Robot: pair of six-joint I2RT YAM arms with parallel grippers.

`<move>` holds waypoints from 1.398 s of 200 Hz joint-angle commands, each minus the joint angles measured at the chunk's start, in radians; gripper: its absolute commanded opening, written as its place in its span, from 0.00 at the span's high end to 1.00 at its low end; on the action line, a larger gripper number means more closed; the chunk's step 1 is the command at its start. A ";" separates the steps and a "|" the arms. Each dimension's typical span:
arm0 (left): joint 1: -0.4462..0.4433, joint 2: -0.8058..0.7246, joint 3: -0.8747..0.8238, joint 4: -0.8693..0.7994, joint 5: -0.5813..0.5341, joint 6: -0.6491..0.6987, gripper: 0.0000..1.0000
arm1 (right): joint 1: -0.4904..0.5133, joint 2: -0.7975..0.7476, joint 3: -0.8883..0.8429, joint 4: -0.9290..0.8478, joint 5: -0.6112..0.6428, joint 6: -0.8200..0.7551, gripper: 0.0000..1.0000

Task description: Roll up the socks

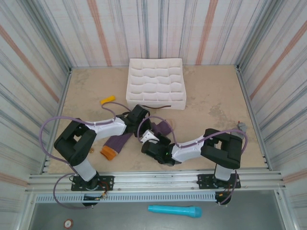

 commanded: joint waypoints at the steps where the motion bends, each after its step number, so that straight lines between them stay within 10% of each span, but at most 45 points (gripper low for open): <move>1: -0.013 -0.020 -0.013 -0.018 0.043 0.000 0.96 | -0.034 0.047 -0.013 -0.054 -0.031 0.073 0.74; 45: -0.013 -0.024 -0.011 -0.015 0.048 0.003 0.63 | -0.080 0.026 -0.062 -0.047 -0.117 0.134 1.00; 89: -0.012 -0.030 -0.010 -0.002 0.048 0.000 0.32 | -0.146 -0.007 -0.134 0.001 -0.261 0.196 1.00; 279: 0.074 -0.013 -0.041 0.089 0.155 0.002 0.26 | -0.310 -0.015 -0.256 0.136 -0.521 0.338 1.00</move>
